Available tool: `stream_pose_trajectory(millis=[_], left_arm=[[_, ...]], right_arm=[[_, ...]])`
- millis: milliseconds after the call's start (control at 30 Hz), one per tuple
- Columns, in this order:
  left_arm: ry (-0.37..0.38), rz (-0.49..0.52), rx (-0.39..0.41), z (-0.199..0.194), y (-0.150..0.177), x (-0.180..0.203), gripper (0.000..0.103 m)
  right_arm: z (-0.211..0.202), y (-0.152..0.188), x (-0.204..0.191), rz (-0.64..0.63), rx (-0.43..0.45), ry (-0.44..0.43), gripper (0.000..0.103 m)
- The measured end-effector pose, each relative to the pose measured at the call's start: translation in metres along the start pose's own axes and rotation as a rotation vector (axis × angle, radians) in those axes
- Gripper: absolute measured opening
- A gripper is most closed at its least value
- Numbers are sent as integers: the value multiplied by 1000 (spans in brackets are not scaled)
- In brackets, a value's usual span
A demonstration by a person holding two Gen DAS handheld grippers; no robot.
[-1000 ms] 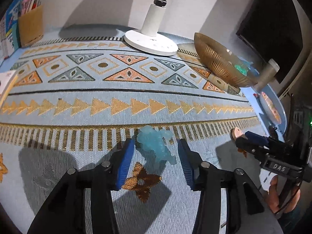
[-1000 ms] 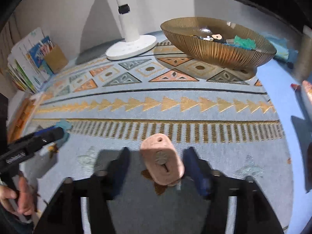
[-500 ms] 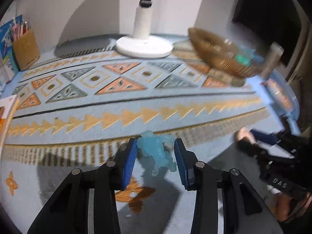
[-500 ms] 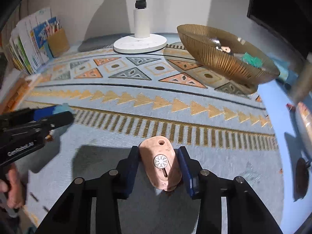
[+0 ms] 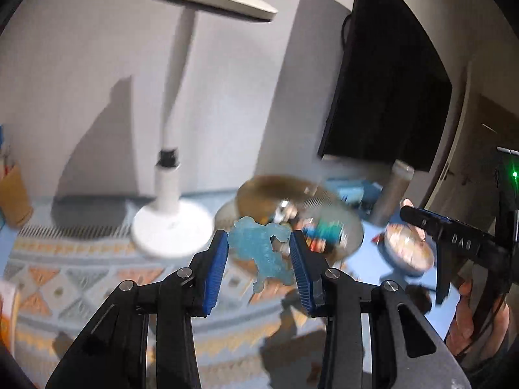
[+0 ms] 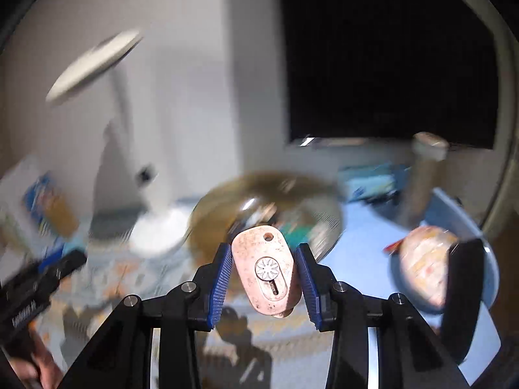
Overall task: Organize rigid objects
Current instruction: 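Carry blue figure and pink eraser into the brown bowl and release both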
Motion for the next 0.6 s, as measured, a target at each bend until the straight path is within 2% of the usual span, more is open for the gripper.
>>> stream_pose_trajectory(millis=[67, 200, 367, 600], left_arm=[[34, -1, -3, 25, -16, 9, 36], [102, -33, -46, 75, -27, 21, 36], [142, -54, -124, 134, -15, 32, 36], [163, -42, -180, 181, -6, 42, 36]], right_arm=[[9, -21, 17, 52, 13, 17, 40], [41, -40, 38, 105, -8, 45, 40], [95, -35, 47, 135, -98, 49, 40], [157, -31, 52, 148, -185, 25, 40]])
Point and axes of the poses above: each gripper's, at about its wrist camera, not at the fingertips, and z roughly the way its jaws point, x to its right, y to its underside, the point moved 5 cm from there along z, roughly the way its jaws point, and after that the axes turned 5 degrees about z, right-handed, at the moved point
